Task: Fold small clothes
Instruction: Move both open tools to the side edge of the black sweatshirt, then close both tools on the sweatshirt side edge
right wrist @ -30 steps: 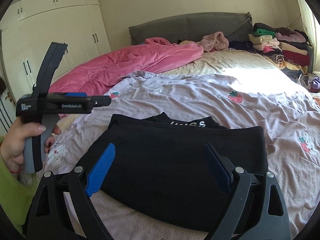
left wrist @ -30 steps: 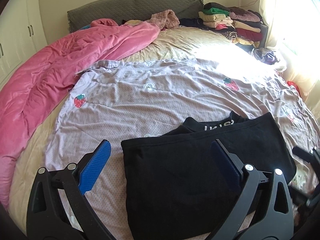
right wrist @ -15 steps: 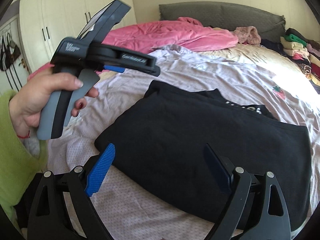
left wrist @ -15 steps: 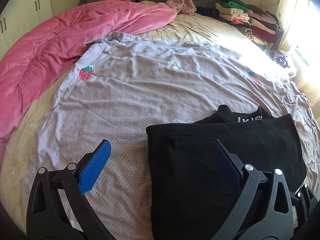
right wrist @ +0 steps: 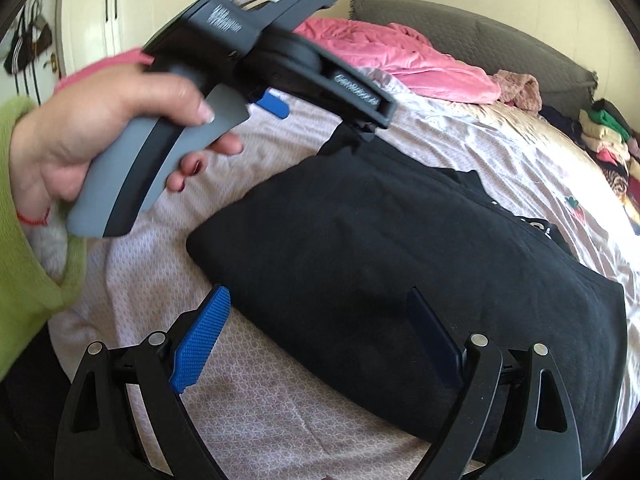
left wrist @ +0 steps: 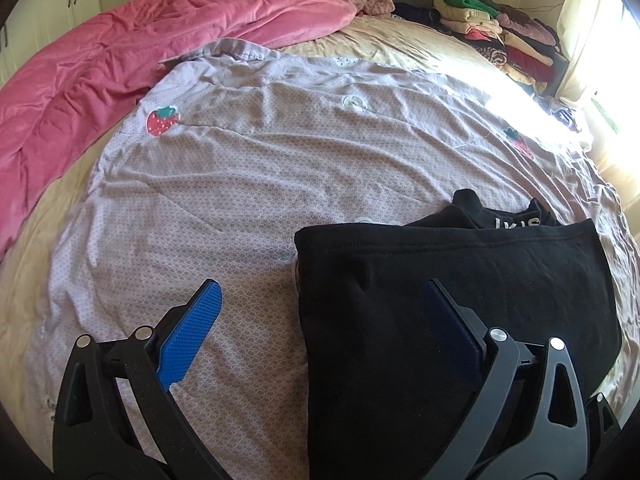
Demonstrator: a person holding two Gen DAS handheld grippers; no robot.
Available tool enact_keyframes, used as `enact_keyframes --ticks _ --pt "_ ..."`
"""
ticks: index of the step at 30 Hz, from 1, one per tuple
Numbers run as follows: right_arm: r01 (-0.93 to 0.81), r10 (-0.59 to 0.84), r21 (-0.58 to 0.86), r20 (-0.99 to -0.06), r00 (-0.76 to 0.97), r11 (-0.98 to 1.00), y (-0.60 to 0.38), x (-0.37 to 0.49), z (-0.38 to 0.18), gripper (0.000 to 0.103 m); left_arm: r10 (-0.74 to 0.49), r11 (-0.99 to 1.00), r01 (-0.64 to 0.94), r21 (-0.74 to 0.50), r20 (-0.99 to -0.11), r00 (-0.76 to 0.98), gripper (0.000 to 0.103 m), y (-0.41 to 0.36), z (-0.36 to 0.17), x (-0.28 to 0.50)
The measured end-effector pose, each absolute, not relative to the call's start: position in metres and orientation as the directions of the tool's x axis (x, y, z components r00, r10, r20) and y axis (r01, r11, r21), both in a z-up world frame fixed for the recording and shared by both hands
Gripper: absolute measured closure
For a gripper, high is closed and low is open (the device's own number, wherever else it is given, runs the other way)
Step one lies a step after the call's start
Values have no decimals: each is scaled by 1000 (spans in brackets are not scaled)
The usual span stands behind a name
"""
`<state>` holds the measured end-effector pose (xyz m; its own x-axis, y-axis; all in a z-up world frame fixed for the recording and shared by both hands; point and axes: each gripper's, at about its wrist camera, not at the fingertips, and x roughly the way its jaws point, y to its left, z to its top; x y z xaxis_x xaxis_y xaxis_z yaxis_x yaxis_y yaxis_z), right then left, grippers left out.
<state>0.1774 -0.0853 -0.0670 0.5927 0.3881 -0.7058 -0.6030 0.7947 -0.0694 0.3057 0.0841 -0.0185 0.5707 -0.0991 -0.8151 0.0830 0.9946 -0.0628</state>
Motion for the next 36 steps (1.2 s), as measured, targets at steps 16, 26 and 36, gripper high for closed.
enact_keyframes --ticks 16,26,36 --pt "-564 203 -419 -646 736 711 -42 181 -101 8 -158 987 60 -148 -846 509 10 95 -55 315" --pt "-542 235 -451 -574 785 709 -47 181 -93 73 -189 981 61 -183 -844 502 10 93 -55 314" --pt "-546 359 -245 -533 766 801 -88 178 -61 90 -268 963 98 -253 -833 484 10 76 -49 307"
